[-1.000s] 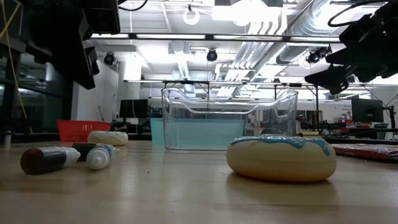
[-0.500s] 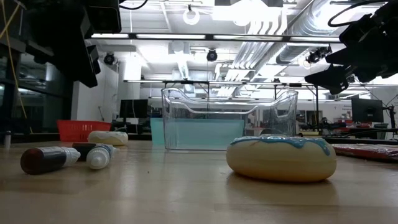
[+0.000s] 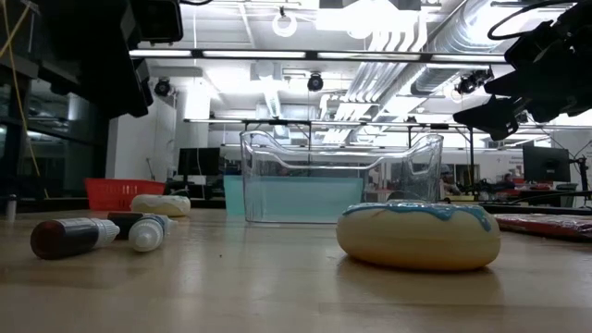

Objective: Pick & Place Food Item
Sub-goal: Put the top red food coloring bottle into the red bin

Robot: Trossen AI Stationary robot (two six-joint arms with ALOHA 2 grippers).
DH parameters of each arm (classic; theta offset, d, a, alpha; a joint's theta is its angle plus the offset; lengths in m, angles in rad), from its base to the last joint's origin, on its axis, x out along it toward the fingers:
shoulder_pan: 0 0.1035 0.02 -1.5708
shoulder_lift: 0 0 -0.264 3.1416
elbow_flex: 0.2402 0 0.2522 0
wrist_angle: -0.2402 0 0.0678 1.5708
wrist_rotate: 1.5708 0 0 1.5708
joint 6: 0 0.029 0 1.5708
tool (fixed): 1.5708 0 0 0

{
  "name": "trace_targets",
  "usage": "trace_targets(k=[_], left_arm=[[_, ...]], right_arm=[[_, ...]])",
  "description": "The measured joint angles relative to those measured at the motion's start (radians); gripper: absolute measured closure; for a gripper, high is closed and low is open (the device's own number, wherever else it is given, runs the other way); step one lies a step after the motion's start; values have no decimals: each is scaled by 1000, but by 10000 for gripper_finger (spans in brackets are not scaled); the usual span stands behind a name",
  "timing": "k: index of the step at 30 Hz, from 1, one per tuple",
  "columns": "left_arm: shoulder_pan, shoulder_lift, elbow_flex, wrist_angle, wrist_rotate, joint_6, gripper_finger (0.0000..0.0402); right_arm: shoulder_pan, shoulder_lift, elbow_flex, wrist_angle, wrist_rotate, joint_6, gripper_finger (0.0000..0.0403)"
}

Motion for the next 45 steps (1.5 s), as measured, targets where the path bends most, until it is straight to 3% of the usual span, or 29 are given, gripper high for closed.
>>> trace_targets(k=[23,37,45], left_arm=[[-12,36,13,54,-15,-77,293],[-37,326,360,-33,21,-46,293],[-47,425,467,-50,26,-50,293]], right_arm=[[0,0,0,0,0,0,53],[0,0,0,0,2,0,53],[0,0,0,4,0,0,53]])
